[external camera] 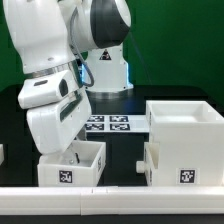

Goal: Assemble drawer

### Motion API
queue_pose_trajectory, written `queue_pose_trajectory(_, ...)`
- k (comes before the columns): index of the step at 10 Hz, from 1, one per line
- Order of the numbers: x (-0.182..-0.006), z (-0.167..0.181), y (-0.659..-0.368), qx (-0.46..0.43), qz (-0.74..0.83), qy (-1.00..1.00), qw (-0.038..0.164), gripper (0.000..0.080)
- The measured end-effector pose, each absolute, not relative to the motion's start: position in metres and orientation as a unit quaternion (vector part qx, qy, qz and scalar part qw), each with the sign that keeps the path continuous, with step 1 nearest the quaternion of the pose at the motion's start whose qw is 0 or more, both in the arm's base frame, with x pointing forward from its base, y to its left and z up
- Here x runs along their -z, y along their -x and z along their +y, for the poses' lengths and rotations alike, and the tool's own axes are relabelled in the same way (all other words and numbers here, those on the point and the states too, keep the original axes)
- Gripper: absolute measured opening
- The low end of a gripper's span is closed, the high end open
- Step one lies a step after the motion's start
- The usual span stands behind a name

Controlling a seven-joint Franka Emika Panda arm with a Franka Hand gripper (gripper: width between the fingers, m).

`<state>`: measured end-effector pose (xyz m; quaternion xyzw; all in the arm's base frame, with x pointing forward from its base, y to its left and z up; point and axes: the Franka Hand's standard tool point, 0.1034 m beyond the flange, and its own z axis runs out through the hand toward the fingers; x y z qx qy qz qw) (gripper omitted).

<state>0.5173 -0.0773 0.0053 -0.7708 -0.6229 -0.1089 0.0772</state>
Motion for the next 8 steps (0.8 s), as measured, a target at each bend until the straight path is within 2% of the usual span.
queue_pose_trajectory(2,-0.0053,-0.0773,-0.5173,0.109,-0.623,0.771,0.077,0.0181)
queue_pose_trajectory(3,-0.0053,-0.0774,-0.5173,0.109,-0.623,0.771,0.077,0.0065)
queue_pose_trajectory(6,-0.0056,-0.0794,-0.5178,0.111,-0.631,0.765,0.073,0.0036)
queue_pose_trajectory(8,-0.0134,-0.0827,-0.5212,0.118,-0.638,0.759,0.058,0.0036)
